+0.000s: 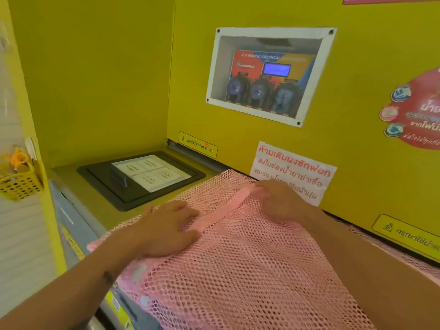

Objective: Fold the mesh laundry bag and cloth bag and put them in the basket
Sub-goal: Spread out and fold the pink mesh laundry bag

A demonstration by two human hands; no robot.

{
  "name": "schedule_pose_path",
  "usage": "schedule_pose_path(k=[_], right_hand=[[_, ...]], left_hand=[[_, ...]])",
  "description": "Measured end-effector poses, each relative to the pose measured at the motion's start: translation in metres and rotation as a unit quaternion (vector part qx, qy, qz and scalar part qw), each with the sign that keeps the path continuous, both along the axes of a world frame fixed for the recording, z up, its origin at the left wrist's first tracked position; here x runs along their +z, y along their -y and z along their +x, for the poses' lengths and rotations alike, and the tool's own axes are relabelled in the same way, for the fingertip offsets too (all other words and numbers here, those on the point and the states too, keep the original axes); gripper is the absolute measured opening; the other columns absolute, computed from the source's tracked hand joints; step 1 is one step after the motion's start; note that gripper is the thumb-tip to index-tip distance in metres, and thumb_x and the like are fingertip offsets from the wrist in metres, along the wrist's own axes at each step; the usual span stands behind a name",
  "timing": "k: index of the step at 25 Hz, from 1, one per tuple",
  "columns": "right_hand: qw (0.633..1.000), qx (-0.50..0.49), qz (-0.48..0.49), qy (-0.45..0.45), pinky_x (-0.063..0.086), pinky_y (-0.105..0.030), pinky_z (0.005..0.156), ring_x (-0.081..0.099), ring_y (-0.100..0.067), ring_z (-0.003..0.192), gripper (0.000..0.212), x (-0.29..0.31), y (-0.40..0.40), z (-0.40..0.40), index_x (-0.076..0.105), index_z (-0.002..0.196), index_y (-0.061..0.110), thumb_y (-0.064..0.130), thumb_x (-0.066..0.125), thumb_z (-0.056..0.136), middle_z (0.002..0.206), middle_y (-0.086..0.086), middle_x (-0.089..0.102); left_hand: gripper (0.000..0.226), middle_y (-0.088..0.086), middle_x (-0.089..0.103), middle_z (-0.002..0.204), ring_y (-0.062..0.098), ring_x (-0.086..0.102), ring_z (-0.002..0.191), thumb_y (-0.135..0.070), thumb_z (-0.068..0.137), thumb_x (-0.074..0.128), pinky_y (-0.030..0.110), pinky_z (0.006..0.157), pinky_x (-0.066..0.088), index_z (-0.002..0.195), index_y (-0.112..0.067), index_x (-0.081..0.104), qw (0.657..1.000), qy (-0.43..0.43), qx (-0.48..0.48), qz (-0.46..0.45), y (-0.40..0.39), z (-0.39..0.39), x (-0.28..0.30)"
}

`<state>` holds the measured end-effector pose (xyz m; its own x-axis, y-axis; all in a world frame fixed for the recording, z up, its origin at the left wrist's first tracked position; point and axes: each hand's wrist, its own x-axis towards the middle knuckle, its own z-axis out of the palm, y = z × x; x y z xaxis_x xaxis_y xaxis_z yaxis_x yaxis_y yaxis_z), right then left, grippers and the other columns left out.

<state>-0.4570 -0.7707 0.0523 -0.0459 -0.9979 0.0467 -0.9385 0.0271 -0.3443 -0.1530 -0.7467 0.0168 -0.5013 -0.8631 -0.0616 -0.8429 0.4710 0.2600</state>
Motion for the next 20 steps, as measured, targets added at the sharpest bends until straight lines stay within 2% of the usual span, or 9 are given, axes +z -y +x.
schedule_pose_path(k=[2,4,8,10,11,13,15,17,20], right_hand=[[1.0,-0.018,-0.001,-0.004,0.035,-0.025,0.102,0.046,-0.022,0.13,0.048,0.002,-0.013,-0.008,0.051,0.142,0.021,0.011,0.051,0.095,0.147,-0.001,0.047],[0.998,0.007,0.042,-0.051,0.036,-0.028,0.103,0.048,-0.022,0.126,0.042,0.001,-0.027,-0.009,0.059,0.135,0.022,0.014,0.048,0.096,0.14,0.004,0.051],[0.999,0.032,-0.023,-0.016,0.046,-0.034,0.097,0.056,-0.015,0.109,0.037,-0.006,-0.037,0.0,0.071,0.114,0.027,0.008,0.049,0.092,0.12,0.011,0.062],[0.995,-0.015,-0.098,0.029,0.052,-0.036,0.083,0.062,-0.019,0.096,0.029,-0.006,-0.026,-0.002,0.064,0.103,0.029,0.008,0.048,0.092,0.108,0.003,0.066],[0.992,-0.047,-0.114,0.037,0.053,-0.037,0.078,0.062,-0.021,0.091,0.025,-0.007,-0.017,-0.003,0.059,0.105,0.027,0.01,0.047,0.092,0.104,0.0,0.065],[0.991,-0.107,-0.074,0.037,0.053,-0.037,0.073,0.061,-0.022,0.087,0.022,-0.008,0.0,-0.004,0.055,0.111,0.018,0.017,0.042,0.093,0.102,-0.005,0.062],[0.988,-0.15,0.002,0.031,0.048,-0.033,0.064,0.059,-0.021,0.078,0.026,-0.01,0.015,-0.003,0.058,0.101,0.01,0.025,0.04,0.092,0.093,-0.008,0.062],[0.985,-0.166,0.022,0.042,0.04,-0.028,0.056,0.057,-0.021,0.07,0.025,-0.01,0.025,-0.001,0.059,0.086,0.01,0.031,0.046,0.088,0.081,-0.006,0.061],[0.985,-0.142,-0.091,0.036,0.038,-0.029,0.057,0.055,-0.026,0.078,0.013,-0.014,0.028,0.006,0.053,0.072,0.017,0.026,0.057,0.081,0.08,-0.005,0.055]], left_hand=[[0.055,-0.01,0.034,0.152,0.019,0.033,0.14,-0.06,0.086,0.047,0.061,0.116,0.015,0.139,-0.044,0.042,0.999,0.034,0.006,0.009,0.01,-0.007,0.018],[0.045,-0.006,0.038,0.15,0.022,0.037,0.138,-0.052,0.087,0.051,0.065,0.115,0.01,0.131,-0.041,0.049,0.999,0.026,0.013,-0.014,0.018,-0.027,0.032],[0.063,-0.005,0.021,0.162,0.023,0.023,0.147,-0.047,0.092,0.051,0.059,0.119,0.008,0.149,-0.038,0.026,0.994,-0.086,-0.045,-0.056,0.027,-0.082,0.029],[0.072,-0.005,0.014,0.164,0.022,0.015,0.15,-0.043,0.092,0.05,0.06,0.119,0.004,0.154,-0.038,0.011,0.991,-0.086,-0.073,-0.073,0.029,-0.101,0.013],[0.071,-0.004,0.018,0.163,0.022,0.018,0.149,-0.04,0.092,0.048,0.061,0.119,0.006,0.154,-0.037,0.013,0.99,-0.093,-0.077,-0.073,0.031,-0.105,0.004],[0.059,-0.002,0.042,0.148,0.022,0.038,0.138,-0.037,0.086,0.045,0.055,0.117,0.02,0.145,-0.033,0.039,0.987,-0.132,-0.071,-0.062,0.038,-0.104,-0.01],[0.049,-0.005,0.056,0.123,0.019,0.054,0.116,-0.038,0.077,0.045,0.045,0.106,0.038,0.123,-0.03,0.061,0.981,-0.17,-0.065,-0.059,0.047,-0.1,-0.013],[0.039,-0.007,0.058,0.11,0.017,0.057,0.103,-0.035,0.074,0.049,0.043,0.096,0.046,0.111,-0.032,0.062,0.973,-0.215,-0.065,-0.055,0.051,-0.098,-0.015],[0.038,-0.005,0.059,0.101,0.019,0.059,0.091,-0.026,0.078,0.057,0.04,0.083,0.051,0.114,-0.037,0.048,0.958,-0.281,-0.05,-0.03,0.051,-0.099,-0.015]])
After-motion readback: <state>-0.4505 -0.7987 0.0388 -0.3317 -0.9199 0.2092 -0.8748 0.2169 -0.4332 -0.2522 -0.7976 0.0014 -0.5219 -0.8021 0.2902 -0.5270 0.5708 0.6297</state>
